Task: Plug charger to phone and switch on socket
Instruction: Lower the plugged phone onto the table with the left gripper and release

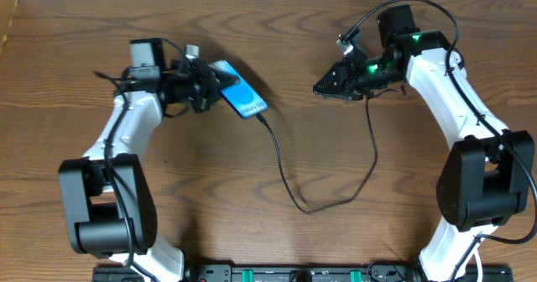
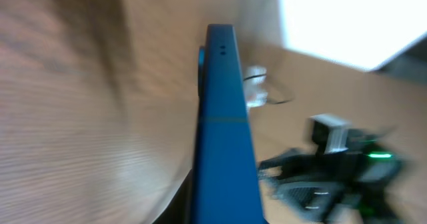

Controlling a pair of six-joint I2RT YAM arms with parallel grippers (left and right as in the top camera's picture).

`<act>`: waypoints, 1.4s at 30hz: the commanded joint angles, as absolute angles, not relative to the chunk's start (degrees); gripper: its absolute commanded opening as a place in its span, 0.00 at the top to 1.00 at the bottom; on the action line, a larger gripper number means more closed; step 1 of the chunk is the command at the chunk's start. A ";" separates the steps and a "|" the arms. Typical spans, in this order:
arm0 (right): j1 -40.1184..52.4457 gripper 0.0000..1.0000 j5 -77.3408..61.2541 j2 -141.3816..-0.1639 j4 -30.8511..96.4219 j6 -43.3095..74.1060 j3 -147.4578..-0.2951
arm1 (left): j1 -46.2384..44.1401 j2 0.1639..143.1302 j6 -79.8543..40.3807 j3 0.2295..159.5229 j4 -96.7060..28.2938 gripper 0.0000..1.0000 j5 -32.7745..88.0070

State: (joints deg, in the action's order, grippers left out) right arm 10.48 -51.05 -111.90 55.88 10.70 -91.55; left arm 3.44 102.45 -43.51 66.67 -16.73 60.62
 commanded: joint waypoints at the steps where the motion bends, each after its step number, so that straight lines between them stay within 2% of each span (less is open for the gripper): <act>1: 11.25 0.70 -42.68 -110.13 57.10 7.66 -92.09 | -0.56 105.86 -28.32 67.48 -19.27 0.93 58.24; 6: 11.57 0.71 -40.77 -110.13 59.16 5.85 -92.09 | -1.32 115.02 -21.08 67.48 -19.22 0.93 67.11; 11: 12.88 0.71 -36.86 -110.13 60.47 5.39 -92.07 | -1.32 118.21 -17.76 67.48 -19.27 0.93 66.72; 13: 13.19 0.71 -36.29 -110.13 60.45 5.39 -92.07 | -1.37 118.21 -17.78 67.48 -19.31 0.93 63.83; 15: 13.50 0.70 -36.12 -110.13 60.45 5.41 -92.07 | -1.74 118.21 -17.69 67.48 -21.85 0.93 54.98; 19: 13.61 0.70 -35.57 -110.13 60.42 5.04 -92.07 | -3.42 118.26 -17.12 67.48 -24.67 0.93 45.04; 23: 13.61 0.70 -35.46 -110.13 60.51 5.04 -92.07 | -4.86 118.26 -17.17 67.48 -24.62 0.93 42.65; 27: 13.61 0.70 -35.46 -110.13 60.58 5.04 -92.07 | -4.84 118.26 -17.19 67.48 -24.91 0.72 37.56; 35: 13.61 0.69 -34.59 -110.13 61.58 3.70 -92.07 | -4.84 118.26 -17.17 67.48 -26.11 0.46 32.34; 42: 13.61 0.69 -32.40 -110.13 63.51 2.85 -92.07 | -4.84 118.26 -17.19 67.48 -26.79 0.42 27.68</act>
State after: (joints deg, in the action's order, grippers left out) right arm 13.41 -33.76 -111.79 62.94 4.21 -91.55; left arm -5.32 115.20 -17.96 69.17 -25.74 40.23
